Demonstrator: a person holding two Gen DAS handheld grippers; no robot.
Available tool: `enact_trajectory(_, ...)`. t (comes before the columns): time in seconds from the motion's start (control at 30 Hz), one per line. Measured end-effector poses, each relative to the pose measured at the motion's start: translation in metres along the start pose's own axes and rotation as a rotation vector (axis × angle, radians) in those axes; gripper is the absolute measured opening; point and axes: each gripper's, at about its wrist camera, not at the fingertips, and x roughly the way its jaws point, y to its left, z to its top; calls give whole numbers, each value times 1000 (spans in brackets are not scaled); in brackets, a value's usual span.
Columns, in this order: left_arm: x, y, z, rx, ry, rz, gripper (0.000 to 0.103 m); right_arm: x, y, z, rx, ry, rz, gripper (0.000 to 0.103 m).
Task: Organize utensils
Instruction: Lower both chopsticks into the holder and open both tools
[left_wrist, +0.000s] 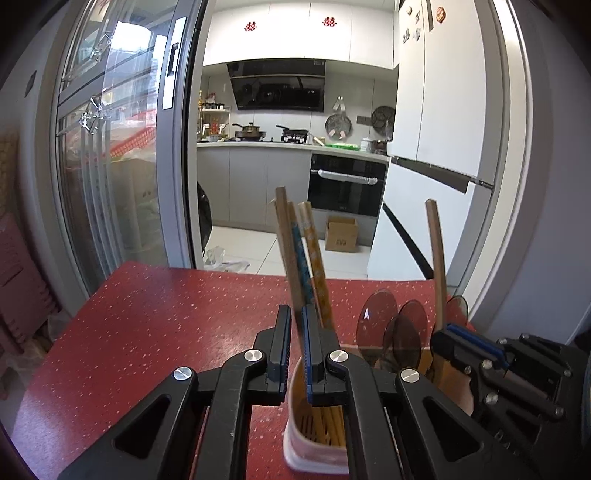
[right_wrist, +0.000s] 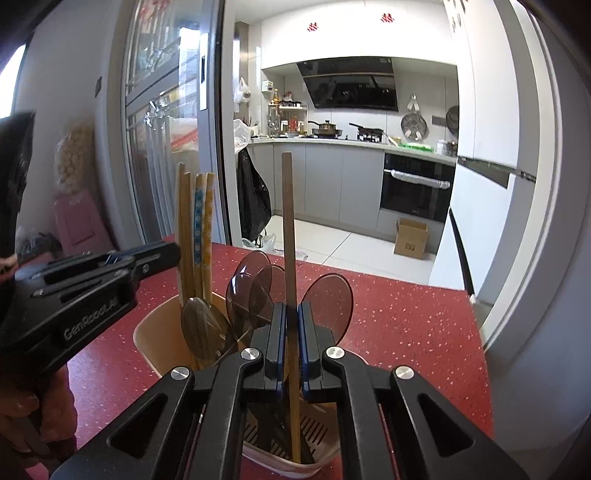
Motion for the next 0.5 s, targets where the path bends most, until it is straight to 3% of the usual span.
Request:
enact_trajectory(0.1,-4,1,-1,4,2,1,34,1,-4,0,17,20,9,9)
enact_trajectory(0.2,-7,1,-2,9,14,2,34,3,-8,0,45,44,20,16)
enact_trajectory(0.5,-19,7,-5,-5,40,10,35,-13,-18,3,112,53,26,21)
